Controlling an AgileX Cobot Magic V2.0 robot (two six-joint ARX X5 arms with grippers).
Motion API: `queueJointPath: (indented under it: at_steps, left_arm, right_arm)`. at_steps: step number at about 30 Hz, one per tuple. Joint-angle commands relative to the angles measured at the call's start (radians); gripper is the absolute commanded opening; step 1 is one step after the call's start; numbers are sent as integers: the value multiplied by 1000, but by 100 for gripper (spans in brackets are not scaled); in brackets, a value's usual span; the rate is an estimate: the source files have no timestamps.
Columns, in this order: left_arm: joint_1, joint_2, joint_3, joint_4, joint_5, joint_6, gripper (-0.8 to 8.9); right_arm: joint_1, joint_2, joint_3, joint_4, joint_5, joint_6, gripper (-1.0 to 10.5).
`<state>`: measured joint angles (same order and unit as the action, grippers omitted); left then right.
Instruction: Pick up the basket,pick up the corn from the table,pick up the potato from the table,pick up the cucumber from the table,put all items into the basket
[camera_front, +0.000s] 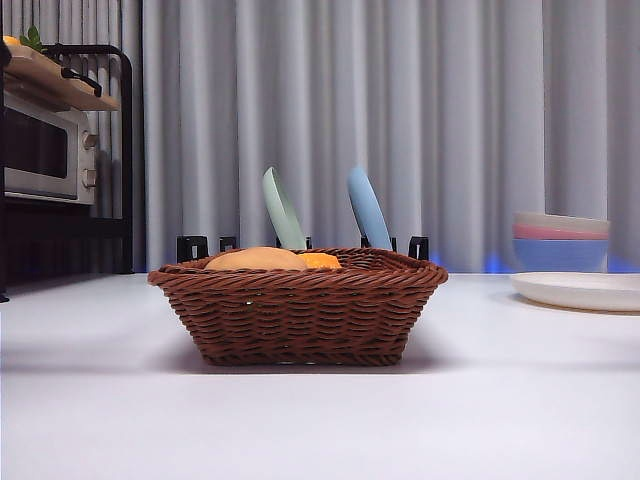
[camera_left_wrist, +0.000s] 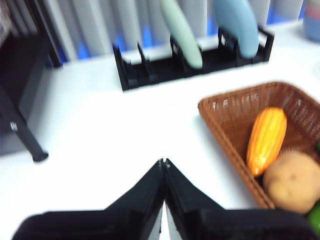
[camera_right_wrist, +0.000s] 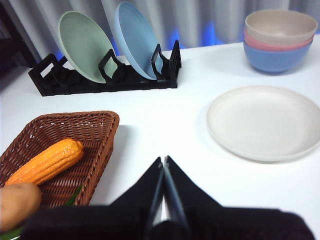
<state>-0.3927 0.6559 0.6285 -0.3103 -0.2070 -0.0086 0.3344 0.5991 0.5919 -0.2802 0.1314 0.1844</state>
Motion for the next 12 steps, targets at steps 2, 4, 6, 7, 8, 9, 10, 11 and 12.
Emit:
queueJointPath:
  at_steps: [2, 4, 6, 7, 8, 9, 10, 11, 12]
  left_arm:
    - [2, 5, -2, -8, 0, -18, -3]
    - [2, 5, -2, -7, 0, -18, -3]
    - [2, 5, -2, -8, 0, -17, -3]
    - [0, 4, -2, -12, -8, 33, -3]
    - [2, -3, -2, -6, -27, 93, -3]
    - [8, -21, -3, -6, -42, 99, -3]
    - [23, -45, -6, -3, -48, 98, -3]
    - [35, -63, -11, 1, -41, 98, -3]
    - [51, -87, -24, 8, -19, 98, -3]
  right_arm:
    - [0, -2, -3, 4, 8, 25, -16]
    - [0, -2, -3, 4, 6, 25, -16]
    - [0, -2, -3, 3, 6, 25, -16]
    - [1, -2, -3, 3, 5, 25, -16]
    - [0, -2, -3, 3, 6, 25, -16]
    - [0, -2, -3, 3, 6, 25, -16]
    - [0, -2, -3, 2, 6, 25, -16]
    - [0, -2, -3, 2, 6, 25, -16]
    - [0, -2, -3, 2, 6, 25, -16]
